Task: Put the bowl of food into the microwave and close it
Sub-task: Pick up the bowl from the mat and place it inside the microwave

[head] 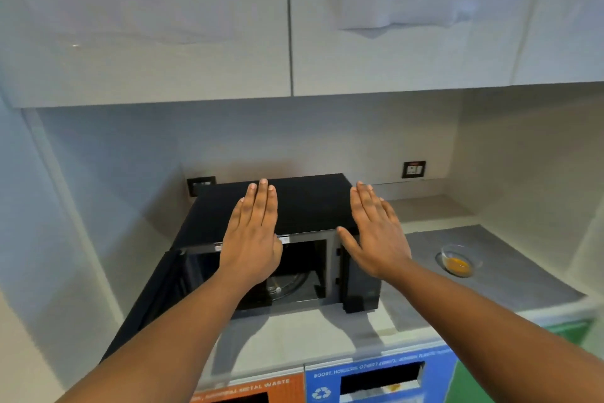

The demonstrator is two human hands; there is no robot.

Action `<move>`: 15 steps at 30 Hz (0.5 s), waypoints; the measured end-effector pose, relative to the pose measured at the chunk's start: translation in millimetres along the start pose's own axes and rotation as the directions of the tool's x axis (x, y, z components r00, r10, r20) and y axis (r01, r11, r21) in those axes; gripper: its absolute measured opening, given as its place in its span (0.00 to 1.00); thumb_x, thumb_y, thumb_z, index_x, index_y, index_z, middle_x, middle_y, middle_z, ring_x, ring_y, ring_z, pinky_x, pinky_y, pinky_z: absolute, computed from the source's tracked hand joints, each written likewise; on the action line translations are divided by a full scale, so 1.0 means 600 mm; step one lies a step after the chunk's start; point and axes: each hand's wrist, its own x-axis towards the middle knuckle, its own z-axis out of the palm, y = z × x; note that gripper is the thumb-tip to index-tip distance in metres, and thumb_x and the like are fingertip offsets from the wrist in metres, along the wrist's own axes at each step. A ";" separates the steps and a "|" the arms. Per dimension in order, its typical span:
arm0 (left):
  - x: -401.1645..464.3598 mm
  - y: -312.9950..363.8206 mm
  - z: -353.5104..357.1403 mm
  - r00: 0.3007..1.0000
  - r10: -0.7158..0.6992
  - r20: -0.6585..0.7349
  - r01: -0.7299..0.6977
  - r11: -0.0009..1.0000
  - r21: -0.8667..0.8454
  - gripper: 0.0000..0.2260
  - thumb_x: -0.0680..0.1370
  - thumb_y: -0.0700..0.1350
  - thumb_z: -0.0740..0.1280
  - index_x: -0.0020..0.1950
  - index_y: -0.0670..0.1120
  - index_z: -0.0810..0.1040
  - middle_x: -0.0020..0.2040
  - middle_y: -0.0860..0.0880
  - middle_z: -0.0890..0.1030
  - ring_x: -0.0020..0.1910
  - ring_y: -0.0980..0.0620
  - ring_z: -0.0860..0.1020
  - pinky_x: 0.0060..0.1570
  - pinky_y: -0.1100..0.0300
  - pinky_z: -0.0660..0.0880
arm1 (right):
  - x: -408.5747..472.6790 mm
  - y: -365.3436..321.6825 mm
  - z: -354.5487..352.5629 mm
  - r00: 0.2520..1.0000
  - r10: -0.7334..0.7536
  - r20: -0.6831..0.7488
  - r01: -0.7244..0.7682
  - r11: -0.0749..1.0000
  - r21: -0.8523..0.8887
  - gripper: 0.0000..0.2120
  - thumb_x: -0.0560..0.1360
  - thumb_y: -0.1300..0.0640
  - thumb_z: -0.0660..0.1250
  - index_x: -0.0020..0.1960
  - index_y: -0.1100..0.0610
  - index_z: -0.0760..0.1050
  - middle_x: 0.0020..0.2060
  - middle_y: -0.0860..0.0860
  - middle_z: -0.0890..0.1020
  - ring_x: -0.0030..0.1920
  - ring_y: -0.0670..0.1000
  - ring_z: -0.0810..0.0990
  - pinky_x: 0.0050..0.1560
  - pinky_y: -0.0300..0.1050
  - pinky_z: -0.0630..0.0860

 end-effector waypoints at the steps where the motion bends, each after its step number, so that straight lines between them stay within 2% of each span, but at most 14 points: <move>1: 0.015 0.020 0.000 1.000 0.027 -0.006 -0.027 0.999 -0.022 0.44 0.79 0.52 0.59 0.79 0.44 0.26 0.82 0.43 0.31 0.81 0.45 0.32 0.79 0.48 0.37 | -0.007 0.016 -0.013 0.999 0.027 -0.018 -0.027 1.000 -0.013 0.38 0.82 0.34 0.46 0.83 0.52 0.37 0.83 0.51 0.39 0.81 0.48 0.35 0.78 0.50 0.38; 6: 0.063 0.099 -0.003 0.993 0.102 -0.052 -0.107 0.988 -0.109 0.43 0.81 0.54 0.57 0.80 0.44 0.28 0.81 0.43 0.29 0.80 0.45 0.30 0.77 0.48 0.34 | -0.033 0.076 -0.058 0.989 0.122 -0.079 -0.125 0.992 -0.034 0.38 0.82 0.34 0.44 0.82 0.52 0.35 0.83 0.51 0.38 0.80 0.47 0.33 0.78 0.49 0.37; 12: 0.117 0.244 0.020 0.986 0.156 -0.058 -0.165 0.961 -0.224 0.41 0.81 0.56 0.55 0.80 0.45 0.27 0.81 0.44 0.28 0.80 0.47 0.28 0.79 0.48 0.35 | -0.077 0.194 -0.084 0.977 0.181 -0.114 -0.188 0.981 -0.057 0.38 0.83 0.36 0.48 0.83 0.53 0.36 0.83 0.51 0.39 0.81 0.49 0.37 0.79 0.52 0.42; 15: 0.136 0.321 0.048 0.984 0.172 -0.051 -0.179 0.944 -0.277 0.42 0.81 0.55 0.56 0.81 0.45 0.29 0.82 0.44 0.29 0.80 0.48 0.28 0.78 0.50 0.34 | -0.098 0.265 -0.086 0.973 0.201 -0.113 -0.207 0.977 -0.043 0.37 0.83 0.36 0.48 0.83 0.53 0.38 0.83 0.51 0.41 0.81 0.48 0.37 0.79 0.50 0.41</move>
